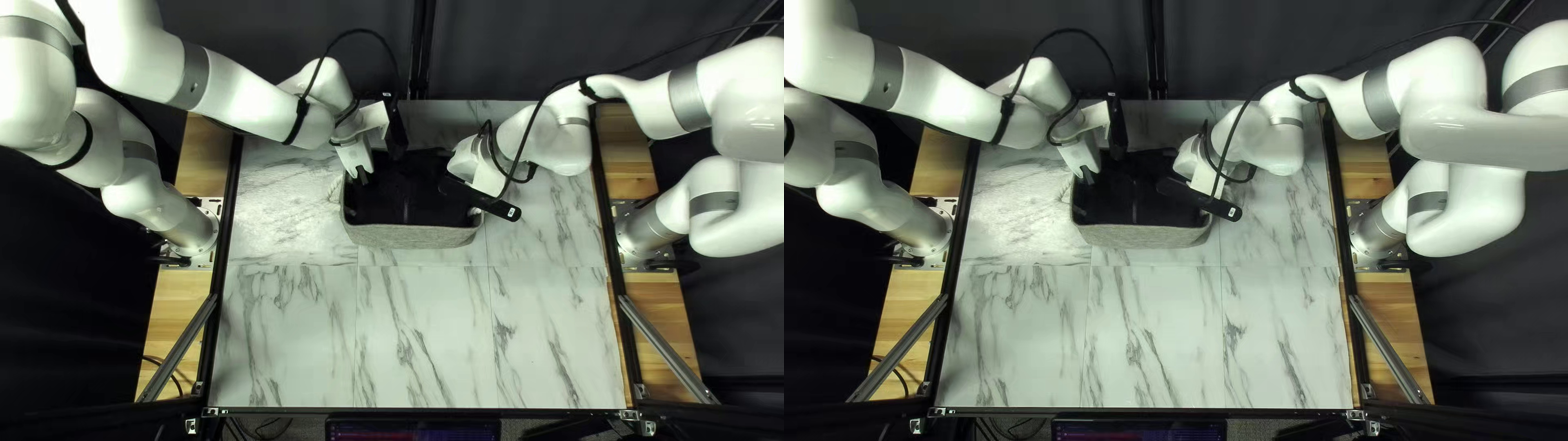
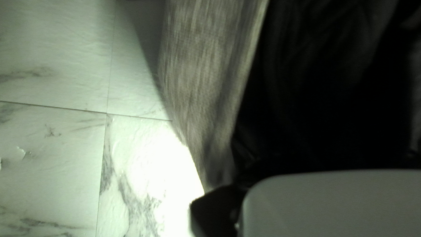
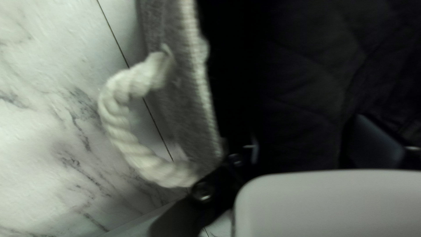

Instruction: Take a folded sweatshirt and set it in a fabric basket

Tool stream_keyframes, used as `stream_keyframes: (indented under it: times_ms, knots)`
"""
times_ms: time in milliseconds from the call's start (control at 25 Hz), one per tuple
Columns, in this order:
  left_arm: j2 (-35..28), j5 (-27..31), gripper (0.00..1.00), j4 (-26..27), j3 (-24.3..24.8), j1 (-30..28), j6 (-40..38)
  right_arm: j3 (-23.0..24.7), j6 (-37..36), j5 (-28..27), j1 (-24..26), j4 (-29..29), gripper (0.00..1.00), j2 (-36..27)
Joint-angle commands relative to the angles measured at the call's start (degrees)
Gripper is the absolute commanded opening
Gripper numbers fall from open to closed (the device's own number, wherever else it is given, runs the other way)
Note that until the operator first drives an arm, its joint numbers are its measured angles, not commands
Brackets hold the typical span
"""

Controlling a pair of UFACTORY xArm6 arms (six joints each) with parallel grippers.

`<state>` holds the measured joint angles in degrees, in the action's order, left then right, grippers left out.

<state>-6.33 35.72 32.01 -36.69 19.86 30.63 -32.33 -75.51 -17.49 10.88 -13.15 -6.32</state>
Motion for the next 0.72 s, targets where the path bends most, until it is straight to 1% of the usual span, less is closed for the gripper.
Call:
stream_keyframes:
  times_ms: [40,200,280,400,560,640,680,720]
  knots:
    - [-4.8,1.58,1.0,-1.36,1.71,-0.2,-1.3,1.03,1.61,-1.97,-0.93,-0.7,1.0,-4.06]
    - [-3.79,0.79,1.0,-1.04,1.67,0.16,-0.38,1.5,3.03,-1.23,-0.71,-1.95,1.0,-4.09]
    - [-4.55,0.82,1.0,-1.03,2.17,0.28,-0.24,1.72,4.19,-1.34,-0.73,-2.94,1.0,-4.9]
    - [-9.75,3.34,1.0,-3.91,2.36,-0.54,-3.79,2.65,4.39,-3.46,-0.85,-2.39,1.0,-9.52]
    - [-13.72,5.71,1.0,-7.43,1.43,-2.21,-8.07,4.77,5.47,-5.0,-0.9,-2.82,1.0,-15.17]
    - [-16.74,7.56,1.0,-9.51,1.01,-3.76,-11.11,5.84,5.19,-5.84,-0.82,-1.93,1.0,-18.22]
    - [-17.33,7.83,1.0,-9.97,0.94,-4.12,-11.69,6.1,5.19,-5.86,-0.75,-1.69,1.0,-18.78]
    - [-19.31,9.7,1.0,-11.72,0.2,-4.98,-13.89,6.41,4.65,-6.86,-0.49,-0.46,1.0,-20.46]
